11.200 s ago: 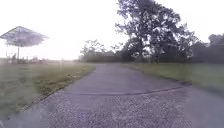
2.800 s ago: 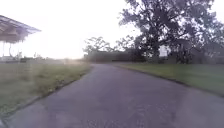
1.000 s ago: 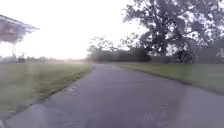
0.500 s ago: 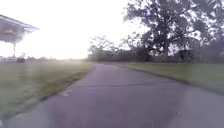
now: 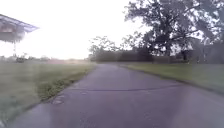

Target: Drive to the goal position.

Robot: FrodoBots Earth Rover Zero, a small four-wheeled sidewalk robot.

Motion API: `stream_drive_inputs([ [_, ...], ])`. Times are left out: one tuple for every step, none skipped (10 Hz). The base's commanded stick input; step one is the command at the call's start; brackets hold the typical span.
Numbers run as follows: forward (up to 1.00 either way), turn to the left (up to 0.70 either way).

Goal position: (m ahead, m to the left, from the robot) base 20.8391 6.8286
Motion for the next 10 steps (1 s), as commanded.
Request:
stream_drive_inputs([
  [0.70,0.00],
  [0.70,0.00],
  [0.70,0.00],
  [0.70,0.00],
  [0.70,0.00],
  [0.70,0.00],
  [0.70,0.00],
  [0.70,0.00],
  [0.70,0.00],
  [0.70,0.00],
])
